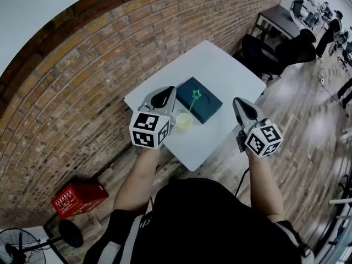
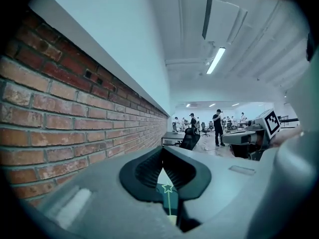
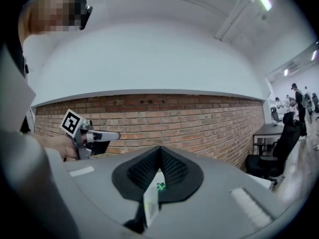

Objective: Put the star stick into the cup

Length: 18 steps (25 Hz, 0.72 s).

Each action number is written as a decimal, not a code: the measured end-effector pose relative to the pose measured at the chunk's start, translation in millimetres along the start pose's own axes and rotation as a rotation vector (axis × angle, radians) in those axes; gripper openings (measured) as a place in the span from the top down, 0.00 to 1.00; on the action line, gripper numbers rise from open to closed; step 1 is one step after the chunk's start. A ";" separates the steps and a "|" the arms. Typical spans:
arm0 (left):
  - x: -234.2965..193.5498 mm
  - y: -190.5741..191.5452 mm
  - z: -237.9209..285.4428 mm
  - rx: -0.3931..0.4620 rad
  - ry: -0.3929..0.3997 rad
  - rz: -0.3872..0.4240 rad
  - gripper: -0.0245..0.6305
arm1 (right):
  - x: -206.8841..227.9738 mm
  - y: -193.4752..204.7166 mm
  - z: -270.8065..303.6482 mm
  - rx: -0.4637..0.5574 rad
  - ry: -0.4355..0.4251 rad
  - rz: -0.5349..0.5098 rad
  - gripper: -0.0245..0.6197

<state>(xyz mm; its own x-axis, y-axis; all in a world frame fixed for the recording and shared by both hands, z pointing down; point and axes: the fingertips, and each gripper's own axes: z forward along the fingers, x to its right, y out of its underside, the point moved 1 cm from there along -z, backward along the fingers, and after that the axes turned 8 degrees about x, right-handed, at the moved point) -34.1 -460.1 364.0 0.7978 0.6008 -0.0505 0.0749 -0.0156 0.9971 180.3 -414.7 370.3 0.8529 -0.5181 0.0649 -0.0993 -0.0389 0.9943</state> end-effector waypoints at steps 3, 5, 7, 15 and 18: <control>4.7 -2.5 0.5 0.012 -0.026 -0.005 0.95 | 19.2 -10.6 -12.1 0.032 0.062 -0.056 0.96; 6.9 -2.8 0.1 0.017 -0.043 -0.004 0.95 | 25.1 -16.5 -17.6 0.051 0.068 -0.074 0.96; 8.7 -1.4 0.0 0.014 -0.061 0.003 0.95 | 29.2 -18.2 -21.8 0.060 0.062 -0.079 0.96; 18.1 6.8 1.6 -0.014 -0.085 0.012 0.95 | 33.7 -8.2 -29.0 0.058 0.031 -0.042 0.96; 20.0 12.2 1.0 -0.036 -0.085 0.006 0.95 | 33.7 -7.8 -29.6 0.066 0.025 -0.030 0.96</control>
<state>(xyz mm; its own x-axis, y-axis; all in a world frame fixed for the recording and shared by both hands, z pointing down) -16.7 -449.1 375.1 0.8463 0.5305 -0.0478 0.0496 0.0109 0.9987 225.0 -406.6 367.3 0.8682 -0.4947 0.0379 -0.1064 -0.1110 0.9881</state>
